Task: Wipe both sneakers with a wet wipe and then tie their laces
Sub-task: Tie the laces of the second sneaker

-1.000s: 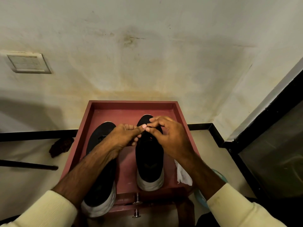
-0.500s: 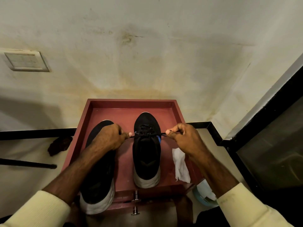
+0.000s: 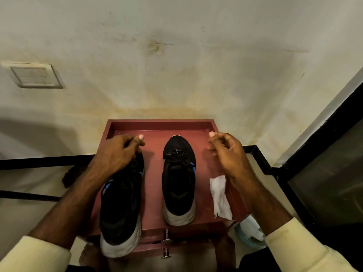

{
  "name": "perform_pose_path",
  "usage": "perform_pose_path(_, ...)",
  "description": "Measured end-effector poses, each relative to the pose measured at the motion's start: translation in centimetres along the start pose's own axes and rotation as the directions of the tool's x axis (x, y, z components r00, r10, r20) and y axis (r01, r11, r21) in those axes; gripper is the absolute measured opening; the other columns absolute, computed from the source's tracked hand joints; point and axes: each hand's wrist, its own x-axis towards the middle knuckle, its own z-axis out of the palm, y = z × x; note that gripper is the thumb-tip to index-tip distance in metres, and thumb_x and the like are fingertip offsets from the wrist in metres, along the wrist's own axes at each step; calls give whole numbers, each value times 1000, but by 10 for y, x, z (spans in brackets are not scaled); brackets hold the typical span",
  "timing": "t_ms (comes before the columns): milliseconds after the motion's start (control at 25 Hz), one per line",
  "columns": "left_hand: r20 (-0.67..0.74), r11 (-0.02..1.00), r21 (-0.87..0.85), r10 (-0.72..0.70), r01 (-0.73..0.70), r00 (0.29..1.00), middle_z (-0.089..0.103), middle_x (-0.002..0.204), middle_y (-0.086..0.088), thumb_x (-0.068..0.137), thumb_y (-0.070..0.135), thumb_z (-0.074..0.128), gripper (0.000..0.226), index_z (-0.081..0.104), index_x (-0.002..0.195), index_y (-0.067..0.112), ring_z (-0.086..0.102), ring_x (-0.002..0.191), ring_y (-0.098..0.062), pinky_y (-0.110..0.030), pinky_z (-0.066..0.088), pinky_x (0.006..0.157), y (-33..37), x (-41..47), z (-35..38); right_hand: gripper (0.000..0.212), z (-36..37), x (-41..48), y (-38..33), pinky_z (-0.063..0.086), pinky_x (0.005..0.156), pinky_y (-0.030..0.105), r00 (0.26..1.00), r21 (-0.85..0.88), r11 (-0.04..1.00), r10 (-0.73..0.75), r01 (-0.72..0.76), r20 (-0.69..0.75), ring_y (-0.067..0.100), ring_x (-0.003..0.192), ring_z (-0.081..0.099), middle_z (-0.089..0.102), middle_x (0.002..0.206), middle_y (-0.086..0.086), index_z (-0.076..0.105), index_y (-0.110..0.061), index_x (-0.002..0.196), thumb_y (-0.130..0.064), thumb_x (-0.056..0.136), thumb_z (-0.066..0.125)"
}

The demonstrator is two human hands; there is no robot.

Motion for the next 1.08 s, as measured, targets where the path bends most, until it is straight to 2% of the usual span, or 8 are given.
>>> perform_pose_path(160, -85, 988, 152, -29, 42, 996, 68, 84, 7, 101, 51, 51, 38, 74, 100, 21, 67, 81, -13, -27, 48, 69, -6, -4, -15, 16, 15, -14, -1, 60, 76, 31, 969, -256, 944, -164, 209, 185, 10, 74, 67, 71, 79, -6, 74, -27, 94, -41, 100, 68)
perform_pose_path(240, -89, 975, 213, -41, 59, 995, 68, 92, -1, 102, 47, 52, 38, 73, 105, 15, 66, 88, -21, -30, 47, 76, -8, -8, -20, 16, 22, -20, -1, 61, 74, 35, 951, -395, 882, -159, 257, 264, 5, 68, 62, 70, 78, -8, 74, -27, 94, -39, 100, 66)
perform_pose_path(360, -49, 947, 308, -82, 93, 995, 72, 109, -12, 102, 45, 54, 37, 71, 113, 13, 65, 96, -27, -34, 51, 84, -16, -13, -30, 11, 24, -20, -5, 61, 85, 43, 943, -520, 832, -8, 191, 334, 12, 80, 67, 73, 88, -3, 71, -27, 99, -37, 99, 66)
perform_pose_path(520, 116, 909, 403, -169, 109, 979, 73, 110, -7, 97, 55, 56, 44, 71, 108, 15, 64, 89, -16, -28, 49, 77, -30, -21, -42, 44, 29, -22, -4, 60, 83, 41, 908, -628, 768, 166, 126, 385, 17, 87, 68, 68, 93, -1, 65, -25, 107, -65, 88, 70)
perform_pose_path(680, 275, 911, 385, -269, 151, 923, 75, 82, 1, 96, 55, 58, 37, 71, 88, 22, 70, 76, -10, -28, 54, 74, -37, -25, -51, 30, 47, -29, -14, 54, 71, 27, 949, -539, 782, -236, 313, 208, 6, 80, 61, 61, 93, -9, 65, -28, 105, -56, 98, 62)
perform_pose_path(800, 428, 899, 422, -314, 119, 847, 73, 90, 4, 102, 27, 59, 9, 68, 102, 23, 73, 83, -11, -23, 51, 70, -40, -33, -61, 16, 66, -42, -21, 51, 76, 23, 740, -283, 730, -431, 622, 516, 7, 86, 60, 64, 96, -10, 68, -32, 117, -30, 102, 65)
perform_pose_path(920, 526, 930, 301, -348, 213, 776, 76, 96, -5, 106, 16, 50, 14, 63, 109, 14, 74, 81, -17, -21, 54, 63, -39, -42, -67, 31, 91, -59, -12, 50, 91, 28, 425, -197, 536, -344, 821, 837, 4, 103, 52, 54, 109, -15, 66, -37, 130, -26, 101, 64)
perform_pose_path(1080, 555, 943, 111, -320, 313, 768, 76, 95, -12, 101, 34, 60, 27, 61, 113, 10, 73, 74, -14, -20, 57, 61, -37, -51, -75, 30, 108, -61, -12, 47, 100, 41, 307, -169, 420, -287, 891, 907, 13, 114, 50, 48, 131, -7, 71, -37, 126, -34, 96, 67)
